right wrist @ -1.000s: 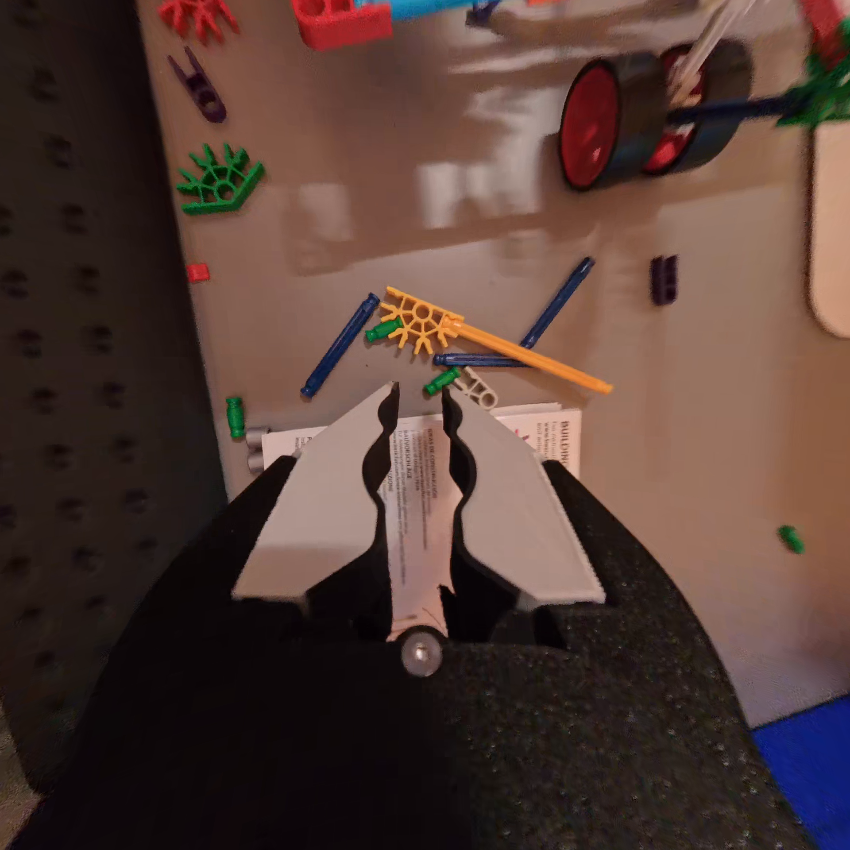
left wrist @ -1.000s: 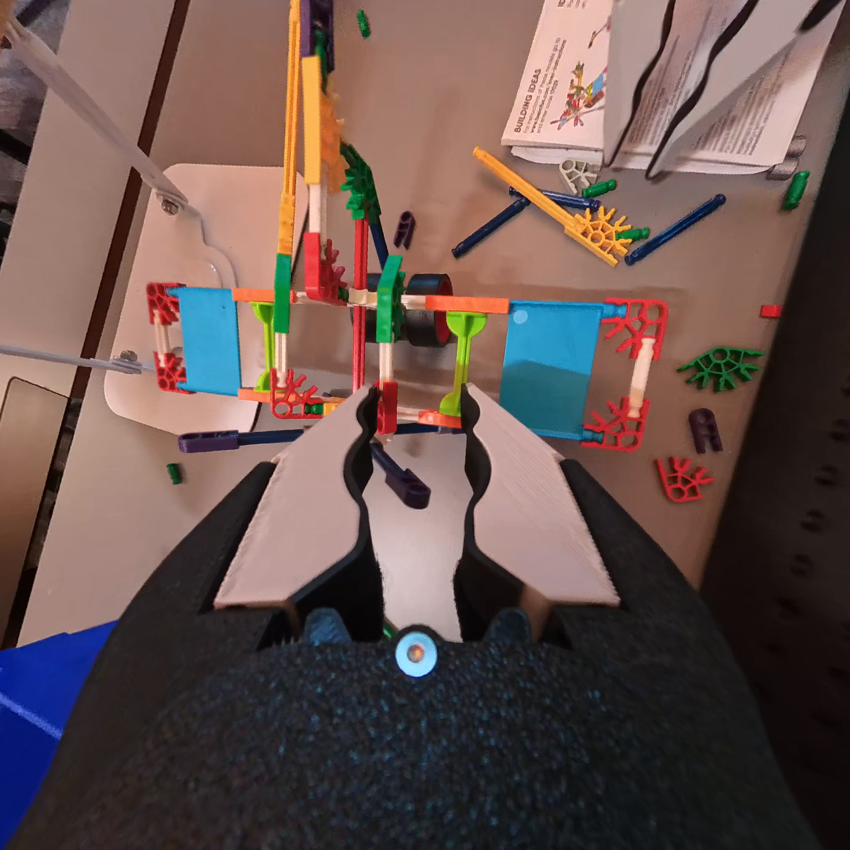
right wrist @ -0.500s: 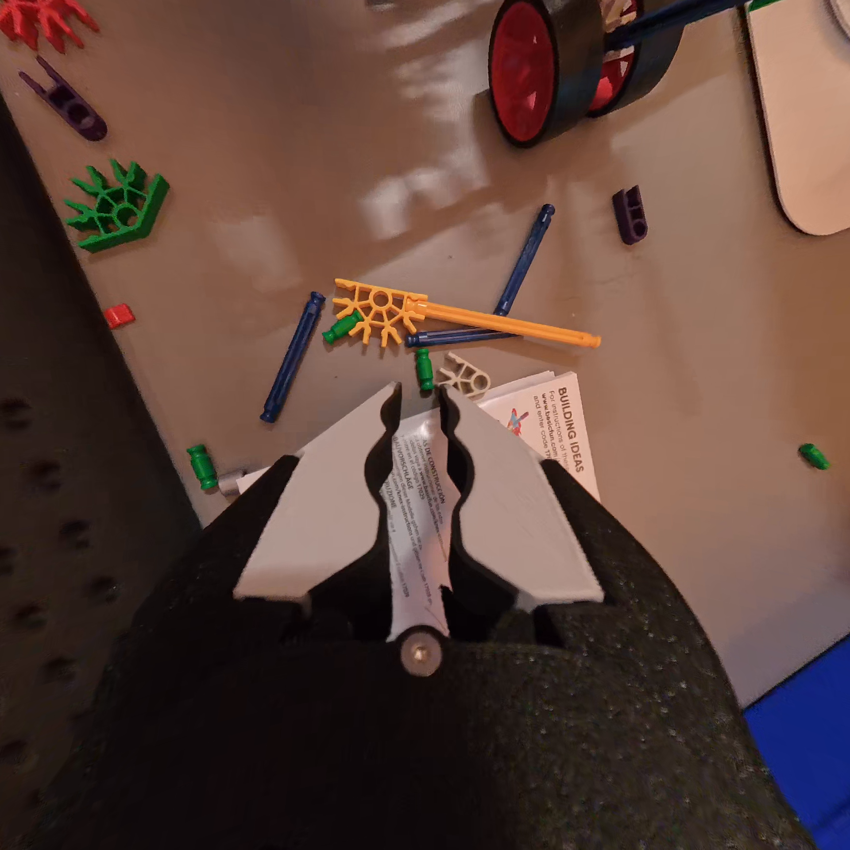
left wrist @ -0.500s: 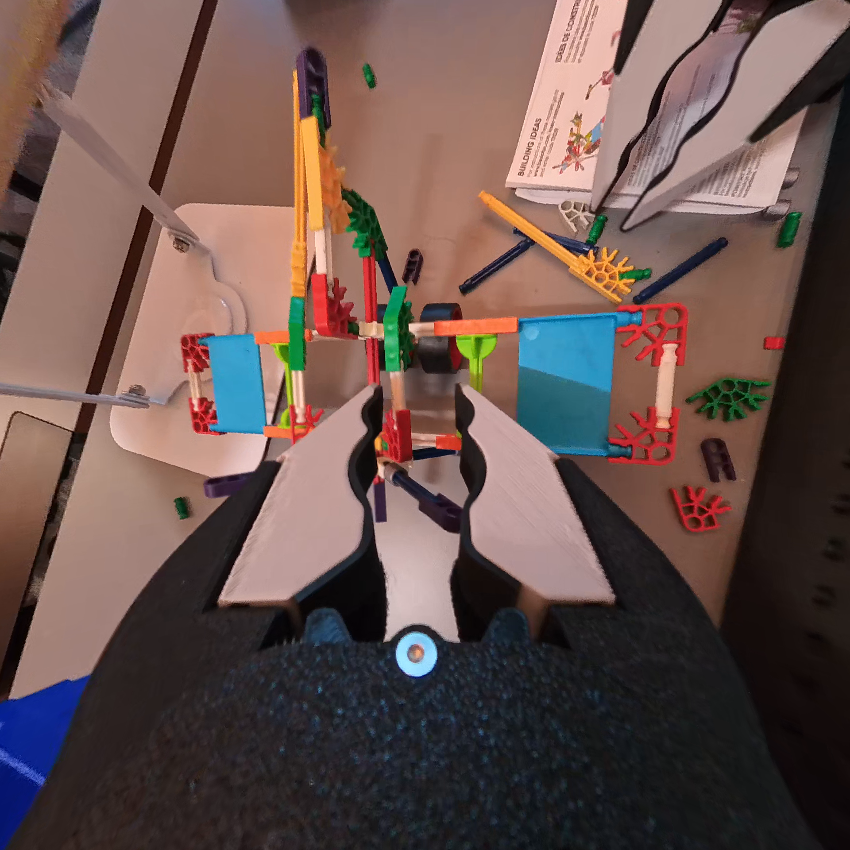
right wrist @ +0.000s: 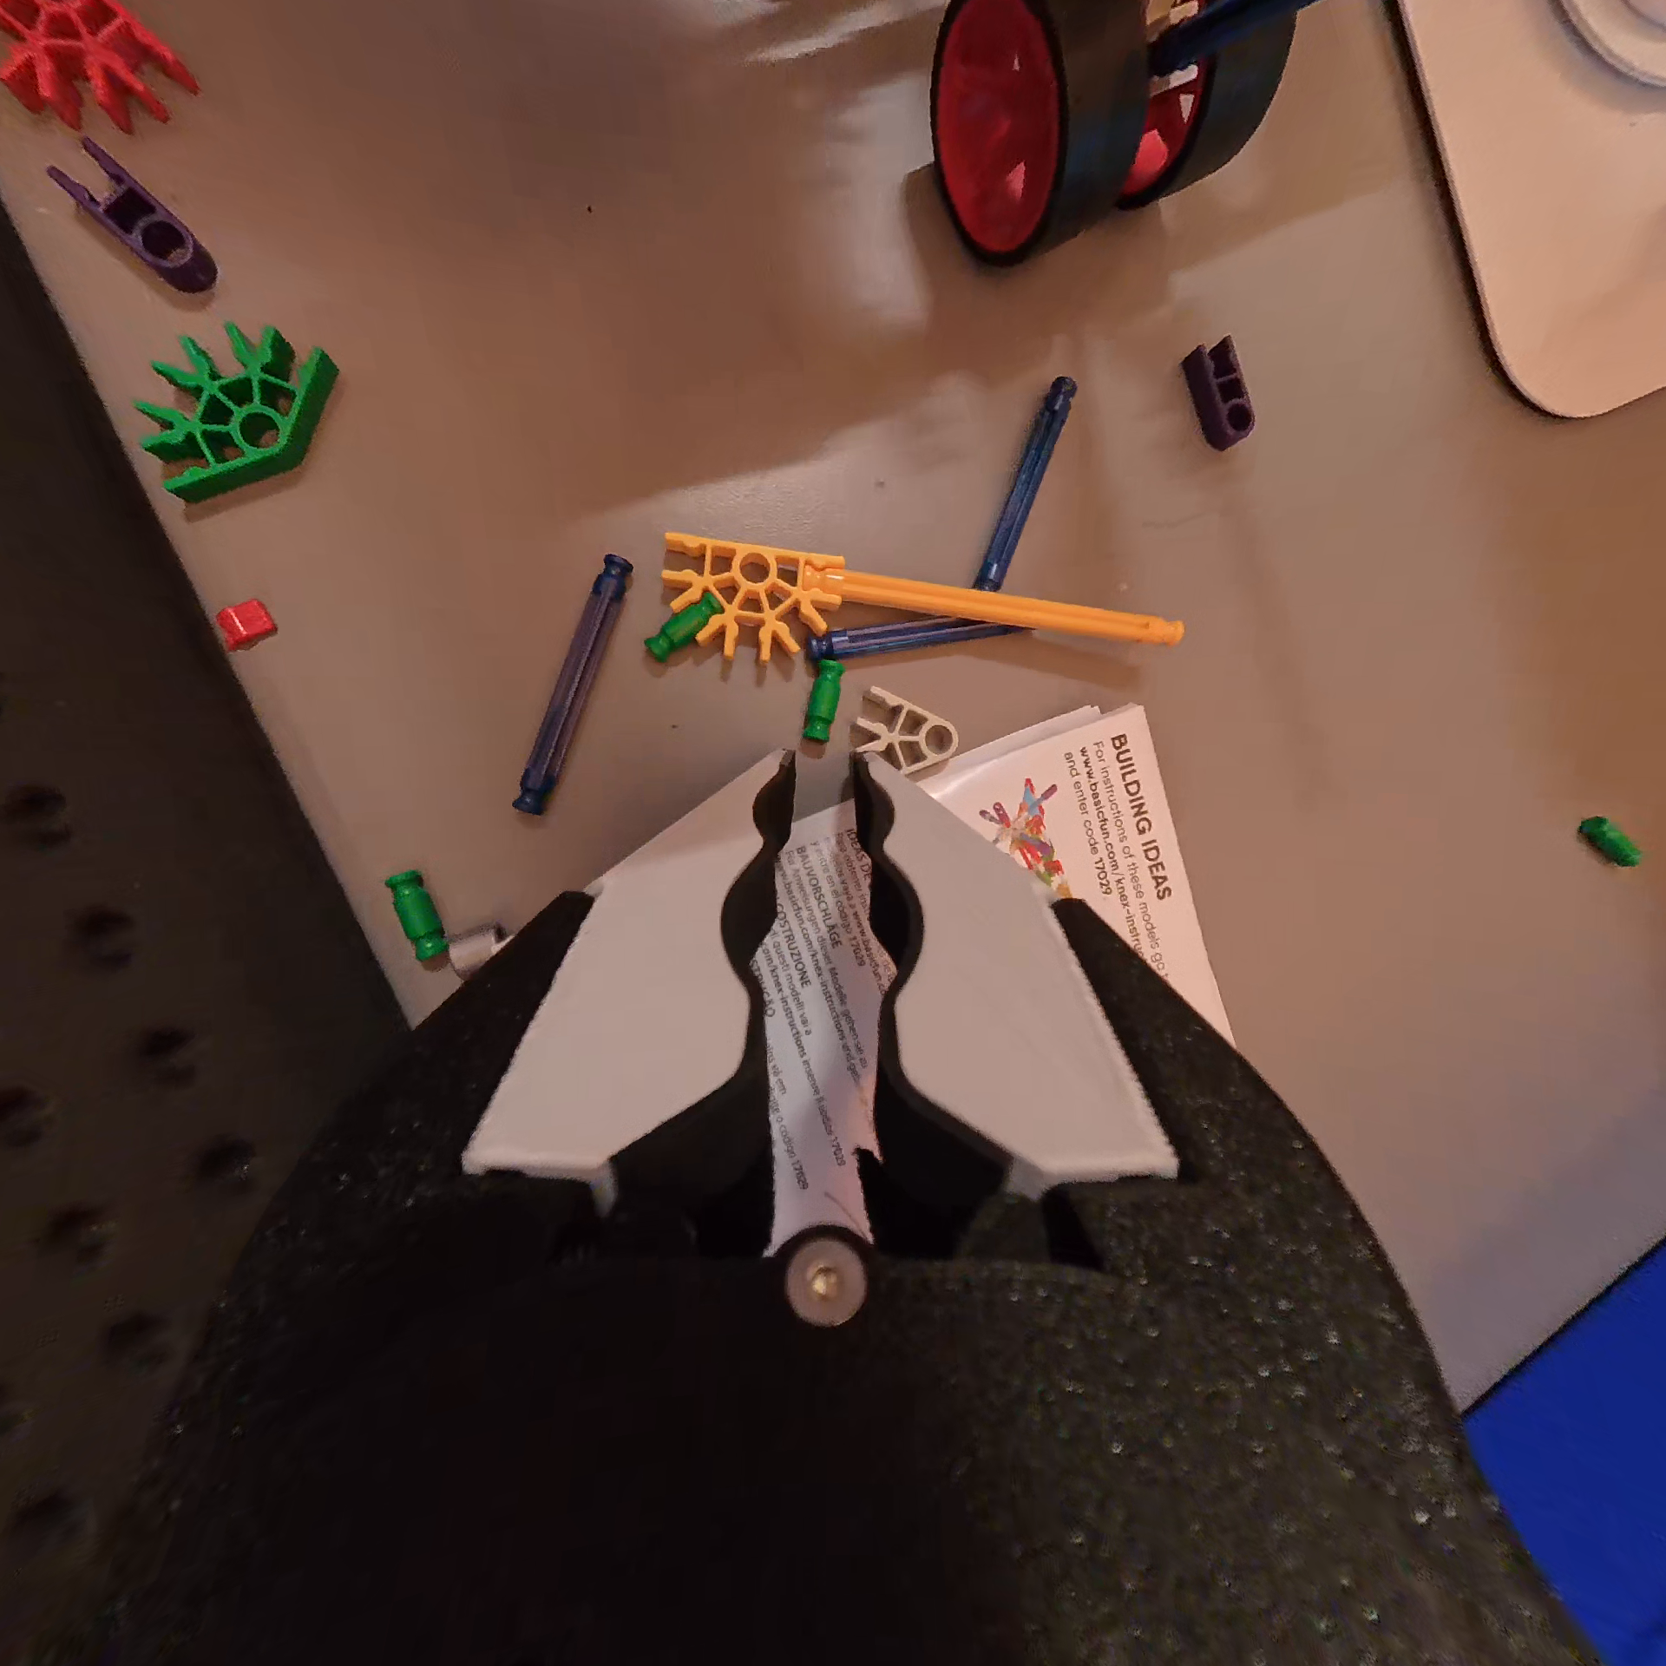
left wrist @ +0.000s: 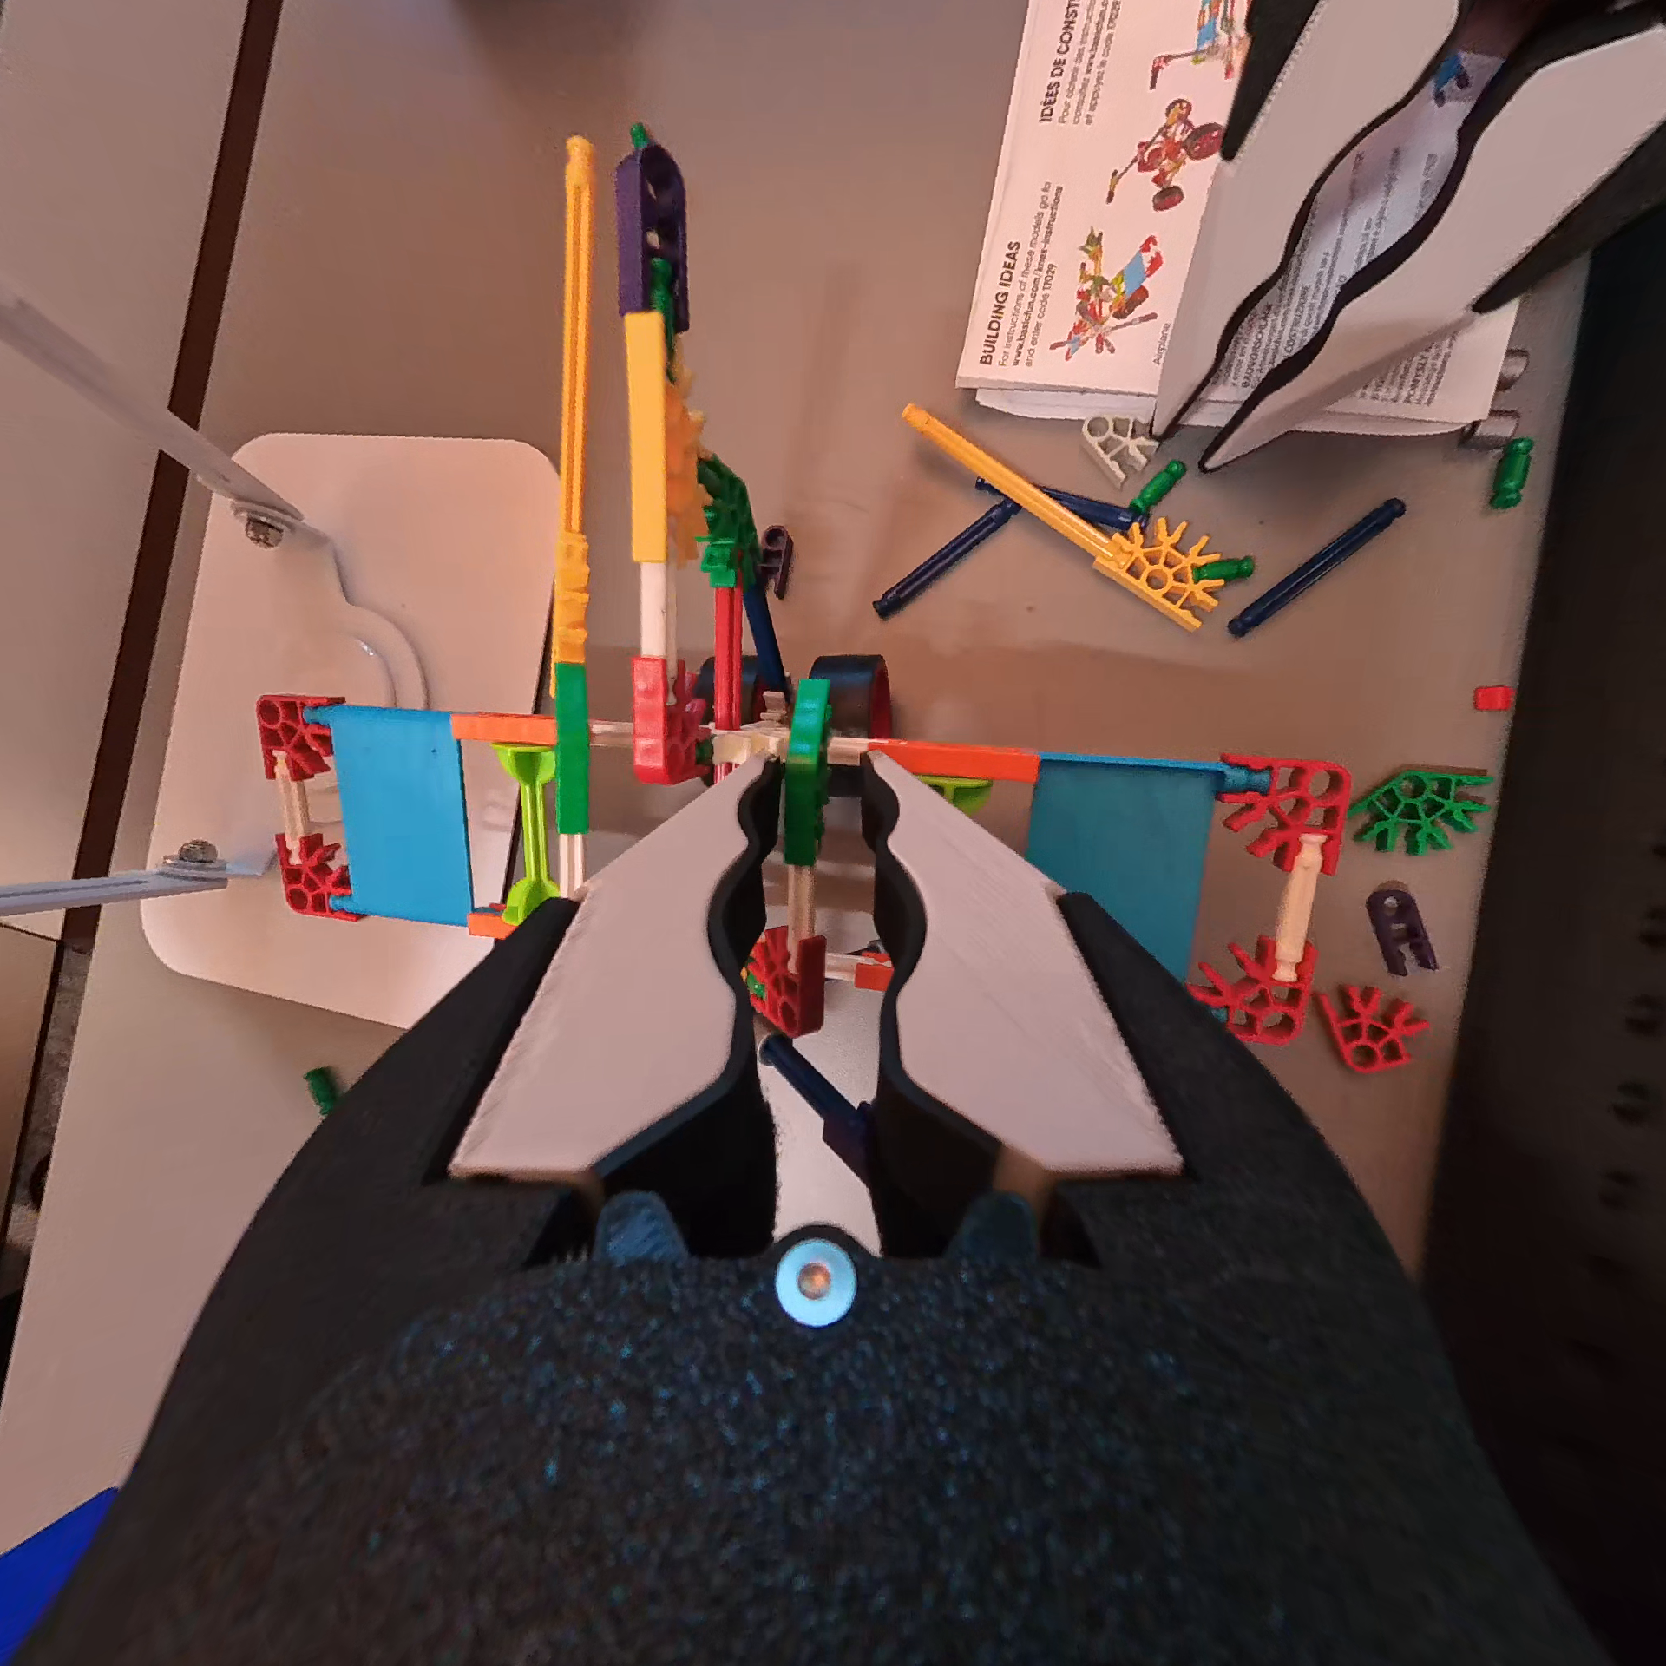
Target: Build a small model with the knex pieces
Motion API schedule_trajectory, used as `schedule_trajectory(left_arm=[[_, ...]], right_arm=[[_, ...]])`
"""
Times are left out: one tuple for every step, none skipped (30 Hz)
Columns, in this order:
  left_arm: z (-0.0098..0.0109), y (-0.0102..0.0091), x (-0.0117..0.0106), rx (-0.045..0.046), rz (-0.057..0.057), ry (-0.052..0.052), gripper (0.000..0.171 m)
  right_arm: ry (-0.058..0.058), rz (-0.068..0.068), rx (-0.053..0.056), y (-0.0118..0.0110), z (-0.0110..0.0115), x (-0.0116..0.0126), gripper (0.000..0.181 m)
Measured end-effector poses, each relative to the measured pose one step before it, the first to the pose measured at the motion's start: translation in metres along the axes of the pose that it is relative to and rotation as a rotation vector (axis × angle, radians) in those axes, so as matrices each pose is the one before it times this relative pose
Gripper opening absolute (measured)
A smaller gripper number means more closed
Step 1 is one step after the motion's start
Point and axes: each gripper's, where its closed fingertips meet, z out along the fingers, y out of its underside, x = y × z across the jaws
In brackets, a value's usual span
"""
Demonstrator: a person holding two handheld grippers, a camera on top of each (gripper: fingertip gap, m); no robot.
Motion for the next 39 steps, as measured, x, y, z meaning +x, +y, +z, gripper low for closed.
schedule_trajectory(left_arm=[[-0.00016,-0.00046,-0.00005,0.00565,-0.0015,0.001,0.017],[0.00004,-0.00101,-0.00005,0.00683,0.0,0.0005,0.017],[0.00017,-0.00027,-0.00062,0.00097,-0.0018,-0.0019,0.017],[0.00024,-0.00001,-0.0006,-0.00032,0.0004,-0.0016,0.017],[0.00042,-0.00063,-0.00016,0.00242,0.0012,0.0003,0.017],[0.00066,-0.0005,0.0005,0.00249,0.0017,0.0041,0.017],[0.00089,-0.00039,0.00026,0.00082,0.0024,0.0024,0.017],[0.00067,-0.00058,-0.00027,0.00193,0.001,-0.0005,0.016],[0.0005,-0.00049,0.00007,0.00158,-0.0011,0.0015,0.017],[0.00033,-0.00042,-0.00029,0.00018,0.0014,-0.001,0.017],[0.00025,-0.00027,0.00009,0.00056,0.0018,-0.0002,0.017],[0.0002,-0.00017,0.00001,0.00088,0.001,0.0,0.017],[0.00007,0.00005,0.00002,0.00084,-0.0008,0.0001,0.017],[-0.00011,0.00003,-0.00019,0.00061,-0.0014,-0.0001,0.017],[-0.00003,0.00008,-0.00017,0.00048,-0.0001,-0.0002,0.017],[-0.00006,0.00004,-0.00005,0.00097,0.0004,0.0001,0.017],[0.00001,-0.00005,-0.00024,0.00047,-0.0012,0.0007,0.017],[0.00008,-0.00014,0.00009,0.00123,0.0005,0.0016,0.017],[0.00001,-0.00022,0.00015,0.00217,0.0008,0.0027,0.017],[0.00015,-0.00034,-0.00005,0.00353,-0.0018,0.0029,0.016],[0.00024,-0.00047,0.0001,0.00494,-0.0032,0.0046,0.016],[0.00019,-0.00092,0.00055,0.00856,-0.0036,0.0081,0.016],[0.00002,-0.00116,0.00049,0.01136,-0.0033,0.0088,0.015],[-0.00001,-0.0007,0.00002,0.0074,-0.0062,0.0058,0.015],[0.00033,0.00006,0.00058,0.00046,-0.0013,0.0079,0.016],[0.0004,-0.0001,0.00043,0.00016,0.0004,0.0053,0.016],[0.00036,-0.00112,0.00012,0.00467,-0.0046,0.0044,0.015],[0.00074,-0.00094,0.00014,0.00391,-0.0075,0.007,0.014],[0.00093,-0.00108,0.00063,0.00607,-0.0036,0.0097,0.012],[0.00098,-0.00088,0.00078,0.00682,-0.002,0.0116,0.008],[0.00121,-0.00008,0.00094,0.00387,-0.0032,0.0117,0.006],[0.00108,-0.00033,0.0013,0.00523,-0.0054,0.0132,0.006],[0.00061,-0.00067,-0.00021,0.0063,-0.0019,0.0026,0.006],[0.00049,-0.00042,0.00004,0.00363,-0.0014,0.0019,0.006],[0.00048,-0.00049,0.00133,0.0042,-0.0013,0.0096,0.006],[0.00057,-0.00031,0.00157,0.00411,-0.0002,0.0109,0.006],[0.00051,-0.00006,0.00049,0.00205,-0.0014,0.0051,0.006],[0.00043,-0.00002,0.00034,0.00296,-0.001,0.0044,0.006],[0.00034,-0.00031,0.00027,0.00469,-0.0023,0.0053,0.006]], right_arm=[[0.0034,-0.0056,0.0061,-0.00159,0.00008,-0.00048,0.013],[0.0057,-0.0052,0.0091,-0.00214,0.00005,-0.00042,0.013],[0.0026,-0.0023,0.0012,-0.0011,0.00083,-0.00076,0.013],[0.0042,-0.0029,0.0,-0.00071,0.00113,-0.00031,0.013],[0.0022,-0.0001,0.0052,-0.00163,0.00075,-0.00081,0.013],[0.0001,0.0008,0.0019,-0.00127,0.00083,-0.00073,0.013],[0.0053,-0.0025,-0.0014,-0.00058,0.00133,0.00077,0.013],[-0.0006,0.0026,-0.0002,-0.00038,0.00147,0.00063,0.013],[-0.012,0.0078,0.0037,-0.00072,0.00057,-0.00061,0.01],[-0.0017,0.0025,-0.0006,0.00005,0.00004,0.00124,0.011],[0.0114,-0.0022,-0.0062,0.00083,-0.00037,0.0034,0.015],[0.0161,-0.0023,-0.0116,0.00149,-0.00042,0.0037,0.016],[0.0085,-0.0046,-0.009,0.00068,-0.00059,0.00174,0.017],[0.0026,-0.0072,-0.0067,0.00043,-0.00057,0.00033,0.017],[-0.0166,-0.0054,0.0061,-0.00167,-0.00051,-0.00305,0.017],[-0.0203,0.0034,0.0092,-0.00235,0.0003,-0.00346,0.016],[-0.0008,0.0015,-0.004,-0.00007,0.00158,-0.00009,0.016],[0.0034,-0.0038,-0.0048,0.00034,0.00159,0.00046,0.013],[-0.0081,0.0052,0.0118,-0.00169,0.00056,-0.00071,0.006],[-0.01,0.0105,0.0036,0.00003,0.00063,0.00022,0.006],[-0.0252,0.0101,0.0072,0.00009,-0.00086,-0.00127,0.006],[-0.0129,0.0041,0.0099,-0.0001,-0.00269,0.0007,0.006],[0.0135,0.0041,0.0214,-0.0026,-0.00481,0.0049,0.005],[0.0063,0.0058,0.0336,-0.00575,-0.00604,0.00443,0.005],[-0.0003,-0.009,0.0591,-0.01127,-0.00665,0.00308,0.005],[0.0008,-0.0277,0.0797,-0.016,-0.00672,0.00191,0.006],[0.0006,-0.0205,0.0664,-0.01553,-0.00464,0.002,0.006],[0.0055,-0.0161,0.0468,-0.01323,-0.00156,0.00353,0.005],[0.0008,-0.0416,0.0562,-0.01363,0.00024,0.00216,0.005],[-0.0143,-0.044,0.0548,-0.01186,0.00232,0.00006,0.005],[-0.0053,-0.014,0.026,-0.00651,0.00435,0.00355,0.005],[0.0051,-0.0066,0.0077,-0.00296,0.00514,0.00599,0.005],[-0.0106,-0.0277,0.0229,-0.00433,0.00447,0.00213,0.005],[-0.0168,-0.0268,0.025,-0.00415,0.00383,0.00025,0.005],[-0.0053,-0.0112,-0.0033,0.00029,0.00414,0.00243,0.005],[0.0063,-0.0174,-0.0111,0.00163,0.00397,0.00363,0.005],[0.0076,-0.0236,0.0021,0.00002,0.00276,0.00294,0.005],[-0.0002,-0.0106,0.0021,0.00024,0.00226,0.00195,0.005],[-0.0204,-0.0065,0.0021,0.00042,0.00161,-0.00139,0.005]])
